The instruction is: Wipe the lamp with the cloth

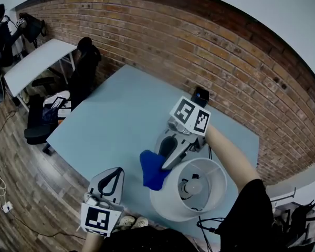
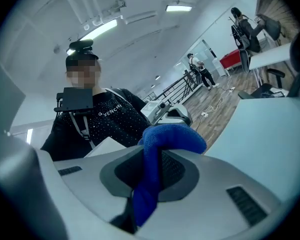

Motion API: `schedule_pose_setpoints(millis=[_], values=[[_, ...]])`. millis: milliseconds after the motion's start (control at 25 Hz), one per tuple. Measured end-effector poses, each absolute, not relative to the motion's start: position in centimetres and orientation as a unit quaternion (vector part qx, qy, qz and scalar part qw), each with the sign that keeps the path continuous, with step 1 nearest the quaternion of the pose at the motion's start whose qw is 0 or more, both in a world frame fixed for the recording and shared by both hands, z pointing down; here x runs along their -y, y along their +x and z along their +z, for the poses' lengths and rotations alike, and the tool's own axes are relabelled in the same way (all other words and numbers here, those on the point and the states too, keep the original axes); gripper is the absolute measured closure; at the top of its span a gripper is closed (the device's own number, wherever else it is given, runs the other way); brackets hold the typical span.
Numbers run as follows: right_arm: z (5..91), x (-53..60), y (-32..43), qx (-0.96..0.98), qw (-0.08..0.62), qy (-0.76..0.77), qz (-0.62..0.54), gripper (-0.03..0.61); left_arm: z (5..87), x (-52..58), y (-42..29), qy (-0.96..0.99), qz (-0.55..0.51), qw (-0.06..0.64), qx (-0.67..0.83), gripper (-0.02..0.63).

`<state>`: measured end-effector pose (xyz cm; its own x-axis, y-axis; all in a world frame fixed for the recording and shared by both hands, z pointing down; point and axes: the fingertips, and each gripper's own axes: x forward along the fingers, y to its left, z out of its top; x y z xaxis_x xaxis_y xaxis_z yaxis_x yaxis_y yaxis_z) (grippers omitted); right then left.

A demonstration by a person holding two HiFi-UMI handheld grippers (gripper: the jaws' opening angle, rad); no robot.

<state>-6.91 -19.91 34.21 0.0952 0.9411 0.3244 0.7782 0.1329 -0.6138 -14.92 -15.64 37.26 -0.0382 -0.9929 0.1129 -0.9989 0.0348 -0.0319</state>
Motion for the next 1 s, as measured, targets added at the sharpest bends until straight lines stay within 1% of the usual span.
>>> schedule_pose_setpoints(millis=[320,520,680,800,920,1000], values=[[39.2,21.2,-8.7,0.678,0.400,-0.600,0.144,0.520,37.7,16.2,-15.2,0.693,0.049,0.039,0.718,0.606],[42.9,21.1,-9.8,0.695,0.419,-0.568,0.135,0.520,38.3,15.9,-15.5,0.692,0.051,0.046,0.719,0.606],[45.4,22.5,-11.0,0.741,0.420,-0.515,0.097,0.520,39.2,16.0,-14.2,0.711,0.059,0.052,0.699,0.605],[44.6,25.7,-11.9,0.797,0.391,-0.447,0.106,0.520,39.4,16.3,-13.4,0.727,0.055,0.051,0.682,0.606],[40.8,29.8,-11.0,0.867,0.335,-0.350,0.115,0.520,39.6,16.7,-12.8,0.753,0.046,0.050,0.655,0.606],[37.4,32.1,-9.0,0.907,0.299,-0.274,0.115,0.520,39.8,17.4,-12.8,0.772,0.041,0.047,0.633,0.606]])
